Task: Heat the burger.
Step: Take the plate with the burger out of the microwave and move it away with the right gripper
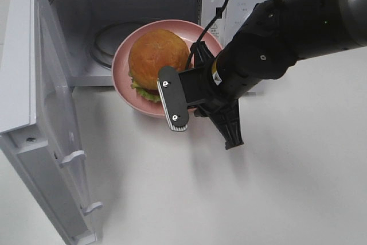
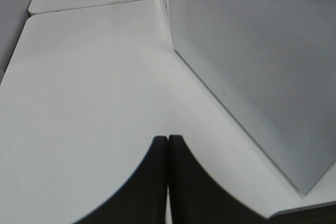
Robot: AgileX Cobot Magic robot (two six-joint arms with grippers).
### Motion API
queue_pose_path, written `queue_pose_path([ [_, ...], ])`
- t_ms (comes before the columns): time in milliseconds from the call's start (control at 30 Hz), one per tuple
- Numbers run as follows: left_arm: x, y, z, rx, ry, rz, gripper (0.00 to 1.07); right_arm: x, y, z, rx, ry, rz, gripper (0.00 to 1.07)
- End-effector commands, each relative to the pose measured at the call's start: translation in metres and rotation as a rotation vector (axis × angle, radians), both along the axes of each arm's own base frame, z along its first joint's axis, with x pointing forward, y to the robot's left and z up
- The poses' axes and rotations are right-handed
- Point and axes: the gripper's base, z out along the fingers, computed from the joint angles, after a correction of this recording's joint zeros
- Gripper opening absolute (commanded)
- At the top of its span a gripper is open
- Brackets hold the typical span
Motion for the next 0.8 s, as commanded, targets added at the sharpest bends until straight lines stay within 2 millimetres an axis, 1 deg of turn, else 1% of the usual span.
queue_pose_path([
  [33, -0.0024, 0.0000, 0.0002, -0.011, -0.031, -0.001, 0.00, -0.0030, -0.0006, -0.0009, -0.006, -0.018, 0.004, 0.62],
  [800, -0.0024, 0.0000, 0.0002, -0.011, -0.031, -0.001, 0.00, -0.0030, -0.0006, -0.0009, -0.006, -0.018, 0.004, 0.62],
])
